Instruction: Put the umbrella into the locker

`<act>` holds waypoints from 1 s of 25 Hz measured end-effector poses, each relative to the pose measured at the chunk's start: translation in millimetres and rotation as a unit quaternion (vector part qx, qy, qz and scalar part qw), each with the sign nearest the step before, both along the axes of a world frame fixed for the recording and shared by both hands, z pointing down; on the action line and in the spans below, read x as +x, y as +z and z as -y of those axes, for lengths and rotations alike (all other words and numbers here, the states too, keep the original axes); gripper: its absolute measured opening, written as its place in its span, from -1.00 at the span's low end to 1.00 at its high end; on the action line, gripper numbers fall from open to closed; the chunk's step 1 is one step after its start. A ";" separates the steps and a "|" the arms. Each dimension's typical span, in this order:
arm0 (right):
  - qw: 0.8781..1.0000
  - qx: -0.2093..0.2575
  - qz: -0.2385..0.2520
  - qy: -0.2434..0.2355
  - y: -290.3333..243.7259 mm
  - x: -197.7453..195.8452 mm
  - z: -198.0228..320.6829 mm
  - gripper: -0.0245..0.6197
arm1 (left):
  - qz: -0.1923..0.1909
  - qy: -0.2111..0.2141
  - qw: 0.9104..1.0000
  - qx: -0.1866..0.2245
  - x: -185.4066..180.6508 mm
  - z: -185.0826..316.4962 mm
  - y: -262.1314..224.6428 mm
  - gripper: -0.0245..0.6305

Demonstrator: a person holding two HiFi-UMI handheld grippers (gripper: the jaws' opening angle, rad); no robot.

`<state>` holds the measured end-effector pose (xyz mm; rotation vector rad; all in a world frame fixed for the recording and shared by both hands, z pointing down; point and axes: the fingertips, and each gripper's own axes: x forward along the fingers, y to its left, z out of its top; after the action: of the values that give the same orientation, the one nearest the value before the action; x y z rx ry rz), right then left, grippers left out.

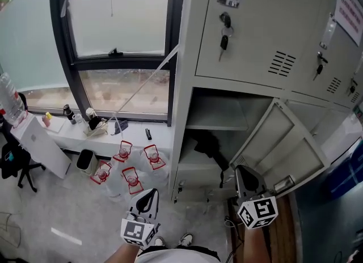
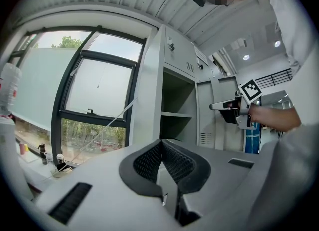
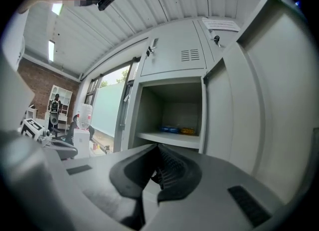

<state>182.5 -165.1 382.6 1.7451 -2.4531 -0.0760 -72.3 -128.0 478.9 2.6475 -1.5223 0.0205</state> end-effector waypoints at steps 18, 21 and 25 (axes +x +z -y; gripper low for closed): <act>0.999 0.041 0.026 0.022 -18.4 51.1 -56.0 -0.87 | 0.011 -0.004 1.000 0.012 25.0 18.7 -9.5 -0.86; 0.998 0.045 0.024 0.029 -22.9 58.1 -64.4 -0.87 | 0.011 -0.004 1.000 0.012 28.7 20.5 -9.0 -0.86; 0.997 0.041 0.032 0.050 -19.7 66.0 -77.4 -0.87 | 0.010 -0.004 1.000 0.008 30.9 21.2 -6.7 -0.86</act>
<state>248.5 -87.7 362.9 1.9313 -2.4343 -0.1133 -41.4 -149.2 472.3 2.6614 -1.5462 0.0335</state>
